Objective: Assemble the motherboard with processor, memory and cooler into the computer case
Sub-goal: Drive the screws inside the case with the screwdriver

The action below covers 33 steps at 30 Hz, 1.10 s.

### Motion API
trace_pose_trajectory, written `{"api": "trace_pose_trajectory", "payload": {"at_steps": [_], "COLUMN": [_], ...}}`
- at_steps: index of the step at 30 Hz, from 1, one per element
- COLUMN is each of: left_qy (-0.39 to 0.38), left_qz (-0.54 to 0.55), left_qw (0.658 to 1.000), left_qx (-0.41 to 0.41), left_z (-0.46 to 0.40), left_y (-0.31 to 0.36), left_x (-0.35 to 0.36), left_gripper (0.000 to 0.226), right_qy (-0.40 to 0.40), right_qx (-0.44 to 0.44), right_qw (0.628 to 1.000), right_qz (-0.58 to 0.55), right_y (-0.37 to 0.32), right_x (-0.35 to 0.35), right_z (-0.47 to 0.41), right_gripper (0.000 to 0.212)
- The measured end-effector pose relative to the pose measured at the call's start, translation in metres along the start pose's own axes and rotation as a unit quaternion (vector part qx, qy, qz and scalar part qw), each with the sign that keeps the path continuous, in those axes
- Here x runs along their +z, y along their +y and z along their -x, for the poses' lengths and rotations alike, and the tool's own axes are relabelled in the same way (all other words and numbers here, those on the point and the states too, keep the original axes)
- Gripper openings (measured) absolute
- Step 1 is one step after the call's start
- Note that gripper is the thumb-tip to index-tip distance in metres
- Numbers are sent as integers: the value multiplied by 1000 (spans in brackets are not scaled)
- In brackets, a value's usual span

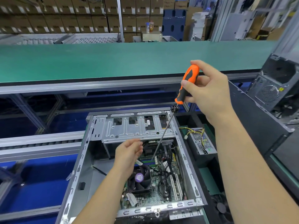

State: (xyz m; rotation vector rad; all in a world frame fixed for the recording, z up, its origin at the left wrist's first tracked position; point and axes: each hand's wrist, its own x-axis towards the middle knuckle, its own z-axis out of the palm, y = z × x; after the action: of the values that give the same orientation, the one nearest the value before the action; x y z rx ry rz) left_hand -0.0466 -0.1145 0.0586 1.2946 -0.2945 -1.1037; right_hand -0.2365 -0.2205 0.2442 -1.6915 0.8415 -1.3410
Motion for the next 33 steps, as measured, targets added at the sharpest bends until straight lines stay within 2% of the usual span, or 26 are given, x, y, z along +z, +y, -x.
{"api": "trace_pose_trajectory", "payload": {"at_steps": [3,6,8,11,14,16,18,22,33], "left_qy": [16,-2,-2,-1,-15,-26,-29,-28,-27], "left_qz": [42,30,-11,-146,-283,-397,-459,-468,-441], "left_qw": [996,996,998,989,957,912,877,867,877], "left_qx": [-75,-78,-63,-6,56,101,136,169,187], "left_z": [-6,-11,-13,-12,-6,-3,0,3,1], "left_y": [-16,-21,-23,-23,-24,-26,-27,-26,-26], "left_x": [-14,-17,-21,-25,-22,-18,-15,-12,-16], "left_gripper": [13,14,11,10,8,10,15,13,16], "right_qy": [2,14,20,35,57,57,54,49,54], "right_qx": [-5,-9,-13,-19,-23,-30,-36,-32,-33], "right_qw": [1000,1000,1000,999,998,998,998,998,998], "right_qz": [2,0,-7,-23,-31,-23,-10,-6,20], "right_y": [-6,-11,-14,-17,-20,-21,-21,-19,-17], "right_x": [1,-1,-2,-5,-6,-7,-6,-4,-2], "right_z": [-2,-3,-4,-6,-7,-6,-5,-3,-3], "right_gripper": [52,51,50,49,50,49,48,48,46]}}
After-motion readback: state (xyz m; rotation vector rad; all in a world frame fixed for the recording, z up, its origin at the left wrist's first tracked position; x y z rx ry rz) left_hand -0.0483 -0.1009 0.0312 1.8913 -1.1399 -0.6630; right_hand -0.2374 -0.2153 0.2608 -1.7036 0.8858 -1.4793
